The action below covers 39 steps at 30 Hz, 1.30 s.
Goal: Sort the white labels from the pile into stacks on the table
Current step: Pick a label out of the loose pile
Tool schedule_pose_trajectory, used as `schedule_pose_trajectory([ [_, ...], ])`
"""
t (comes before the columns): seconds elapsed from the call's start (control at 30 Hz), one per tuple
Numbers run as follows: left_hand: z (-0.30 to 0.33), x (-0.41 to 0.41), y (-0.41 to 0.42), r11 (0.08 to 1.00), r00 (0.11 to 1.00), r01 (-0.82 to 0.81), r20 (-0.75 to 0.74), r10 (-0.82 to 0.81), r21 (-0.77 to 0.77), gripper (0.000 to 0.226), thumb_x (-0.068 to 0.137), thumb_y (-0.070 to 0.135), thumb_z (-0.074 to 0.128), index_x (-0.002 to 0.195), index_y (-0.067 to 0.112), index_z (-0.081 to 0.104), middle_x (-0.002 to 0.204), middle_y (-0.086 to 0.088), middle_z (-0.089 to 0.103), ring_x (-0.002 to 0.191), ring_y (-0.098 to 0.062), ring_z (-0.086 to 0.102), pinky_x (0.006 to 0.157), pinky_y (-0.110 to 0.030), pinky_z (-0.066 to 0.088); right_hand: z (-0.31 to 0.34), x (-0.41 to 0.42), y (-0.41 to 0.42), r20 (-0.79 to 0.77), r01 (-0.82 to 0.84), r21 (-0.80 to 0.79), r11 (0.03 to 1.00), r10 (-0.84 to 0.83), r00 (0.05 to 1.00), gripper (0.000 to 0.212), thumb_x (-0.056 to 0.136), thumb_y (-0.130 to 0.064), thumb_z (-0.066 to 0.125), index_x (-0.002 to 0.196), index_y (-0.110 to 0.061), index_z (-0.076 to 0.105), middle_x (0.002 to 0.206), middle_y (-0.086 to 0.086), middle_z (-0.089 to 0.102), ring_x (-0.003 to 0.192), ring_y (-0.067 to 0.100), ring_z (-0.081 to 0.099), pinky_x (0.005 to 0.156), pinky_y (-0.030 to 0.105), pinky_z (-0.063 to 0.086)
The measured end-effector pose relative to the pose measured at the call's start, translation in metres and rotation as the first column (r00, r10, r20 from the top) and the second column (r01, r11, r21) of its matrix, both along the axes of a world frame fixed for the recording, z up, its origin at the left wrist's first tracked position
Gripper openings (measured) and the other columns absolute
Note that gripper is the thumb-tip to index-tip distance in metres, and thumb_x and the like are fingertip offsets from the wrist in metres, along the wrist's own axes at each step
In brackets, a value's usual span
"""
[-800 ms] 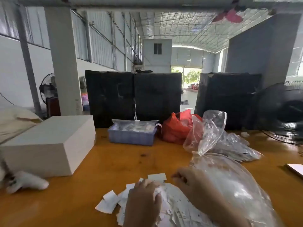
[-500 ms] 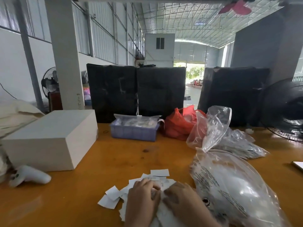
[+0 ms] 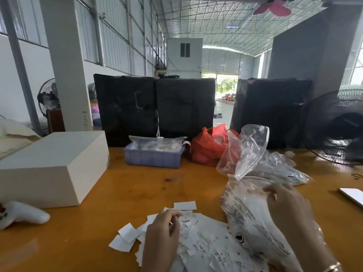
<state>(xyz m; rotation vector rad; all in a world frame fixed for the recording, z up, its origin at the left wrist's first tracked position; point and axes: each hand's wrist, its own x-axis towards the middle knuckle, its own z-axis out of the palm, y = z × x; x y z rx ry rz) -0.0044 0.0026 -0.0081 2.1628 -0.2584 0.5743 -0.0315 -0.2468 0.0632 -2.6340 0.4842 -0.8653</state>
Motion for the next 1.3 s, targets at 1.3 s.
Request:
schedule_pose_trajectory([
  [1.3, 0.007, -0.02, 0.006, 0.955, 0.968, 0.25, 0.018, -0.25, -0.157, 0.03, 0.094, 0.006, 0.055, 0.105, 0.034, 0.051, 0.107, 0.015, 0.06, 0.091, -0.002, 0.062, 0.074, -0.008, 0.049, -0.067, -0.016, 0.113, 0.152, -0.586, 0.465, 0.664, 0.592, 0.791, 0.033, 0.095, -0.005, 0.049, 0.101, -0.032, 0.068, 0.075, -0.016, 0.063, 0.073, -0.006, 0.059, 0.06, 0.009, 0.043],
])
